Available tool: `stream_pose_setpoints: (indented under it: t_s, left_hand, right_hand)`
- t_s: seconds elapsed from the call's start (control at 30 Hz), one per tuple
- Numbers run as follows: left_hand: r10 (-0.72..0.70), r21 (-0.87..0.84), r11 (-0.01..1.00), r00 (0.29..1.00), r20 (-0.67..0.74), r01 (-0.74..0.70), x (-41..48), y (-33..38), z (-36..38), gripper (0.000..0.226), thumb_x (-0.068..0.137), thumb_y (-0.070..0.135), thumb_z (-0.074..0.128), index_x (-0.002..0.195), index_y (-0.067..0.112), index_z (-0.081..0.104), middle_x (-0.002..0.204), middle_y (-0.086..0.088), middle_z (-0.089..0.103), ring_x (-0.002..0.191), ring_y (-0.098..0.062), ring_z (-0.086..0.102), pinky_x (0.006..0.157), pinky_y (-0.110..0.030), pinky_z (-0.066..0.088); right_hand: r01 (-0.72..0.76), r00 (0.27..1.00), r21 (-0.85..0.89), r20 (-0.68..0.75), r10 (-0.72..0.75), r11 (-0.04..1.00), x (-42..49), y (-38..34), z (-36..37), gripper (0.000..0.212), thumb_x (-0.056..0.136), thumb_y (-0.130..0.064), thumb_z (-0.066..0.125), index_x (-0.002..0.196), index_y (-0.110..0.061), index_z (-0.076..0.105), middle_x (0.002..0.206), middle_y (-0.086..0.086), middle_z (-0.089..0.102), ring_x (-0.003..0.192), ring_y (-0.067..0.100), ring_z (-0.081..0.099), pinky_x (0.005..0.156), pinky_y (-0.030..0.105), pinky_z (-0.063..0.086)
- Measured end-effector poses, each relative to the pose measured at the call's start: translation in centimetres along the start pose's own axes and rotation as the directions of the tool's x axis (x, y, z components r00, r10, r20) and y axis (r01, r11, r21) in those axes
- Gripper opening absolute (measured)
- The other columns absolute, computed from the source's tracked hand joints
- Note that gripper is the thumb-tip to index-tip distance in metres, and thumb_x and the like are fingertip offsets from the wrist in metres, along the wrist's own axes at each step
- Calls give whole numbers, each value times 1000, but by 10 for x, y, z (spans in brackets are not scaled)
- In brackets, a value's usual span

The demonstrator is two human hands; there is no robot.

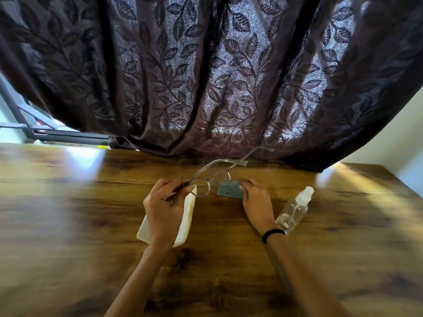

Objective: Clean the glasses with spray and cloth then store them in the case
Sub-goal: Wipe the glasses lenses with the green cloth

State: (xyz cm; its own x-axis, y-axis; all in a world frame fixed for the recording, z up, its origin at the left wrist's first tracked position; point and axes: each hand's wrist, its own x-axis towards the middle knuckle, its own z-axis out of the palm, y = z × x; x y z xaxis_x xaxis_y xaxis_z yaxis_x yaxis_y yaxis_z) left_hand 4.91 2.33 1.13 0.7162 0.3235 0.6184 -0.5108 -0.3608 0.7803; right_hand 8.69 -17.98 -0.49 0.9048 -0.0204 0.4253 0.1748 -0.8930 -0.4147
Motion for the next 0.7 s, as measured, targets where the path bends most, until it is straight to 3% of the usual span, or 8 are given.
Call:
stream_pose_setpoints:
  t_s: [0.13, 0.23, 0.37, 0.5, 0.53, 0.6, 0.67, 0.7]
  left_hand:
    - [3, -10, 1000, 1000, -16, -4, 2, -2, -1, 26, 70, 11, 73, 95, 16, 67, 82, 16, 60, 77, 1, 59, 66, -6, 46]
    - [8, -23, 1000, 1000, -25, -9, 3, -2, -1, 27, 70, 9, 73, 95, 16, 66, 82, 16, 59, 78, 5, 58, 67, -3, 44]
    - [5, -25, 1000, 1000, -19, -5, 2, -2, -1, 29, 70, 8, 73, 97, 16, 65, 84, 17, 59, 80, 7, 58, 68, -3, 43]
    - [-14, -27, 1000, 1000, -12, 14, 2, -3, 0, 27, 71, 8, 73, 96, 15, 67, 84, 16, 61, 80, 3, 59, 68, -4, 44]
    - [-17, -27, 999, 1000, -9, 17, 2, -3, 0, 27, 71, 7, 73, 96, 14, 67, 84, 14, 61, 81, 2, 59, 68, -5, 45]
    - [-21, -23, 1000, 1000, -10, 21, 2, -3, 0, 26, 71, 5, 73, 96, 11, 68, 84, 12, 62, 81, 1, 60, 68, -5, 45]
    - [-20, -21, 1000, 1000, -14, 20, 2, -2, -1, 25, 71, 5, 73, 95, 10, 68, 84, 13, 61, 80, 3, 59, 68, -5, 46]
    - [-18, -20, 1000, 1000, -15, 17, 3, -1, -1, 26, 71, 5, 73, 96, 12, 68, 84, 14, 60, 80, 3, 59, 68, -5, 46]
  right_hand:
    - [-66, 994, -75, 85, 72, 995, 14, 12, 12, 25, 93, -9, 46, 111, -7, 62, 119, 9, 61, 111, 26, 52, 86, 40, 49]
    - [-104, 991, -124, 75, 114, 987, 18, 16, 17, 21, 91, -11, 50, 106, -9, 65, 114, 9, 63, 110, 26, 50, 83, 37, 47]
    - [-90, 994, -151, 47, 99, 984, 20, 14, 14, 9, 89, -11, 54, 83, -10, 61, 101, 7, 64, 102, 26, 51, 67, 32, 41]
    - [-80, 992, -113, 88, 90, 990, 22, 13, 3, 8, 89, -14, 54, 84, -10, 58, 101, 7, 59, 98, 24, 50, 67, 29, 37]
    - [-92, 987, -69, 125, 100, 993, 23, 11, 0, 8, 89, -16, 55, 86, -10, 59, 101, 6, 57, 94, 22, 51, 69, 28, 37]
    - [-175, 964, 204, 234, 125, 963, 24, 5, -12, 10, 88, -18, 58, 88, -9, 62, 100, 3, 55, 90, 17, 52, 75, 27, 41]
    - [-333, 932, 546, 312, 182, 769, 18, -9, -26, 8, 87, -16, 59, 86, -11, 65, 94, 4, 61, 90, 18, 57, 82, 30, 45]
    - [-371, 925, 618, 313, 216, 693, 15, -12, -31, 8, 88, -15, 58, 83, -12, 64, 90, 5, 63, 89, 19, 58, 84, 34, 45]
